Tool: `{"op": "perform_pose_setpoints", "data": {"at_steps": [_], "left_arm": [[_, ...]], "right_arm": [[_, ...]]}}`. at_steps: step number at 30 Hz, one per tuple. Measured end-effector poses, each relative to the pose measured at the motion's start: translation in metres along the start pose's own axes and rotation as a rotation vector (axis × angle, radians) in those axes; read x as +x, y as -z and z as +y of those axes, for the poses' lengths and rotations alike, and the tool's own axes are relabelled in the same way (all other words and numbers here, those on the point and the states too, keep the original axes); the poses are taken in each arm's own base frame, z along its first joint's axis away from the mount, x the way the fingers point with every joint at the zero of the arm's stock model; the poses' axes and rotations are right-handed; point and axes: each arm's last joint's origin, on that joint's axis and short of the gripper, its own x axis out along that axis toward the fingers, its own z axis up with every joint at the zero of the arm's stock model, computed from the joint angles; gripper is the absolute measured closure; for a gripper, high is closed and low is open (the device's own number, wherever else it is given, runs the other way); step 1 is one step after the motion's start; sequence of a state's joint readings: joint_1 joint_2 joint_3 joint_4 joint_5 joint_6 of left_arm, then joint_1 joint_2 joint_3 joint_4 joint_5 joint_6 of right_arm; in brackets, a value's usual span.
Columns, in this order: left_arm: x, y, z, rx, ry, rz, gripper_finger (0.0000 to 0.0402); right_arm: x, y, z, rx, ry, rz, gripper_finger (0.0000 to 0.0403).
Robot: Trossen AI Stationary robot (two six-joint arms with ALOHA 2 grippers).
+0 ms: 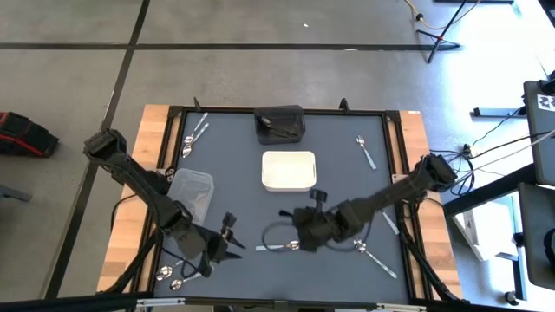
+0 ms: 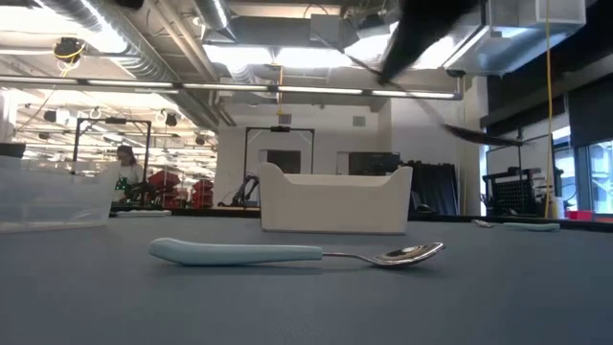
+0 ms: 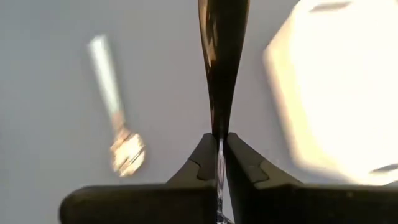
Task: Sort silverware by color (type)
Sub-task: Put the black spoon into the black bin
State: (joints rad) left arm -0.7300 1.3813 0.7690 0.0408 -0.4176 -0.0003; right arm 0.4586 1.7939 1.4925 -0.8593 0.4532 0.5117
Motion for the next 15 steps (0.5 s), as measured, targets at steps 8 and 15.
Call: {"op": "perform_pose_setpoints", "data": {"at_steps": [8,15], "left_arm": [[-0.040,0.035,0.047,-0.037,-0.107,-0.077,0.0277],[-0.058,0.058,0.070,-0.073,-0.225,-0.101,0.0276]], "right_arm": [[0.015,-0.050,-0.066,-0.014,0.123,-0.109,0.0398],[0.037,-0.081,-0.142,-0.008,0.238,-0.209,0.0398]]}}
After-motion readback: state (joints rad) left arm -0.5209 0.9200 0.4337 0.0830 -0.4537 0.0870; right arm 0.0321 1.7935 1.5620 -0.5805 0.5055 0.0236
